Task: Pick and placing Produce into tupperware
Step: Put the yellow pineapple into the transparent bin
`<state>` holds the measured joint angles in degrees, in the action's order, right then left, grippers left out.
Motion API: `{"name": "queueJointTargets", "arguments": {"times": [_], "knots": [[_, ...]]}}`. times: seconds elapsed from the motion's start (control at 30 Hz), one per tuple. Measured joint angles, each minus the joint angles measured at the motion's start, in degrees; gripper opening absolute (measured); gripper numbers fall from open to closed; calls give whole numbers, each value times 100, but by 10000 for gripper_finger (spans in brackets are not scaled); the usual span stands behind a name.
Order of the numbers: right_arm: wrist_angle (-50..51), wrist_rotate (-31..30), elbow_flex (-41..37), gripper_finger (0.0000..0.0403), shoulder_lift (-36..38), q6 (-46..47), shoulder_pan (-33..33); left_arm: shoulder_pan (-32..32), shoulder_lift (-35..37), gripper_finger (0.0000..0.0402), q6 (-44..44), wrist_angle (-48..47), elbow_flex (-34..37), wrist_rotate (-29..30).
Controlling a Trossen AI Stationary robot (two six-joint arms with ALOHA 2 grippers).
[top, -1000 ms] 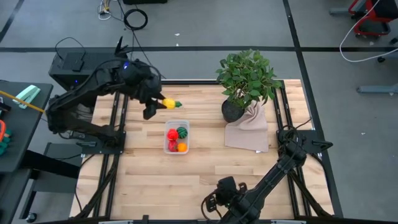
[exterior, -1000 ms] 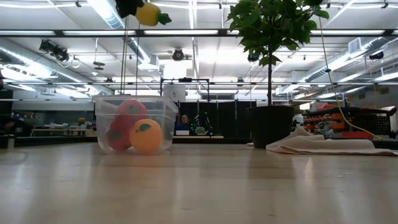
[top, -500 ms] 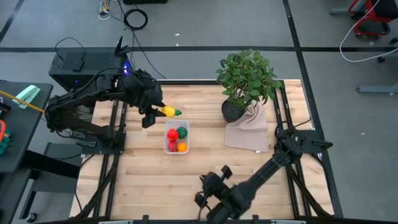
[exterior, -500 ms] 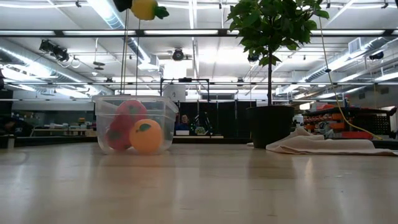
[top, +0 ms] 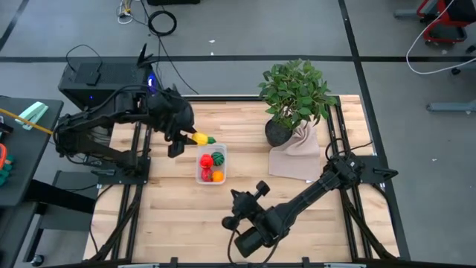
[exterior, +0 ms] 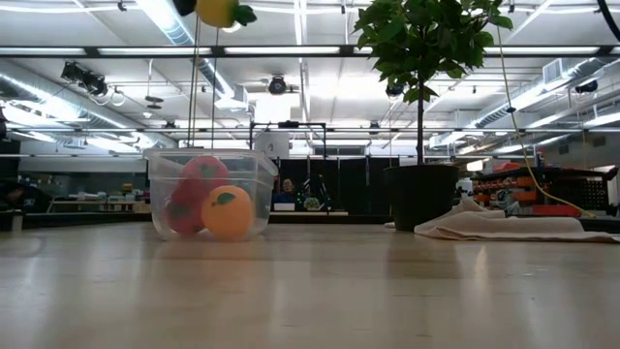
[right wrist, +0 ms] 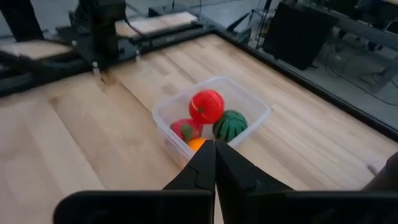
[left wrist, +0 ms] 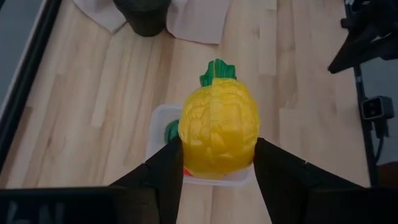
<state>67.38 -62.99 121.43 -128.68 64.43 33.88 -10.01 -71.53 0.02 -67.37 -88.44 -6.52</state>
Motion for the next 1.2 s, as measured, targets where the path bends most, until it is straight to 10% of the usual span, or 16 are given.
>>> {"name": "queueJointTargets", "arguments": {"times": [0.33, 1.2], "knots": [[-190, -40, 12, 7, 4, 31, 16, 449, 1, 183, -397, 57, 133, 0], [-281, 161, 10, 7, 4, 229, 42, 487, -13, 178, -180, 3180, 3646, 564]]}}
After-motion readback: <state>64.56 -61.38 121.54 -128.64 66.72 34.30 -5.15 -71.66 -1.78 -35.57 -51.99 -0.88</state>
